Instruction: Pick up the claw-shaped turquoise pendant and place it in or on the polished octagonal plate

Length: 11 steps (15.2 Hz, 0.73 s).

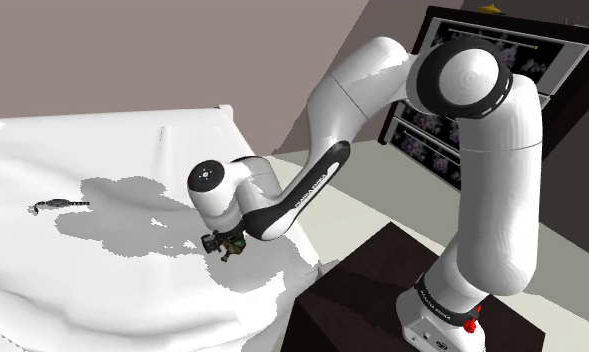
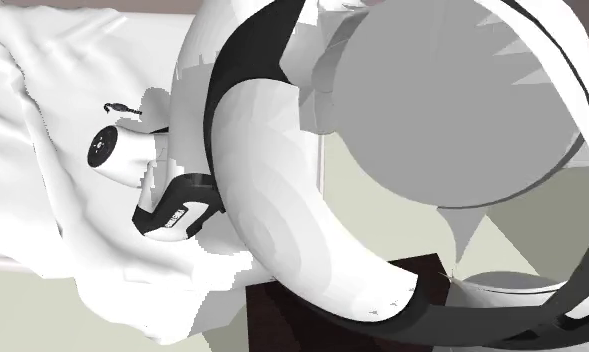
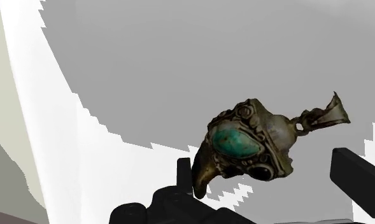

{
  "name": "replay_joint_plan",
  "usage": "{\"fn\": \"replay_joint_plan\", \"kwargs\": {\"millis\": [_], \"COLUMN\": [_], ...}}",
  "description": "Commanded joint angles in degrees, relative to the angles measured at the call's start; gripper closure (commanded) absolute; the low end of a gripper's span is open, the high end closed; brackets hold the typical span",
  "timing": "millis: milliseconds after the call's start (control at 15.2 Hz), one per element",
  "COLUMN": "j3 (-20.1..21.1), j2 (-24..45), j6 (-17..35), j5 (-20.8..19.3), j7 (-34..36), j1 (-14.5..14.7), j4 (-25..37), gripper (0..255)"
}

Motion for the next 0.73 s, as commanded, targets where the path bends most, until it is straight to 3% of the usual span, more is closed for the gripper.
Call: {"fn": "replay_joint_plan", "kwargs": {"millis": [0, 198, 660], "j3": [-0.94, -2.41, -2.41], "j2": [1.66, 3.81, 3.80], "j6": [0.52, 1.82, 1.81], "j5": [-1.35, -3.43, -3.42], "j7": [0.73, 1.86, 1.85], "j1": [0.51, 0.96, 0.96], "j4": [0.81, 1.33, 1.33], "gripper": [0, 0, 0]}}
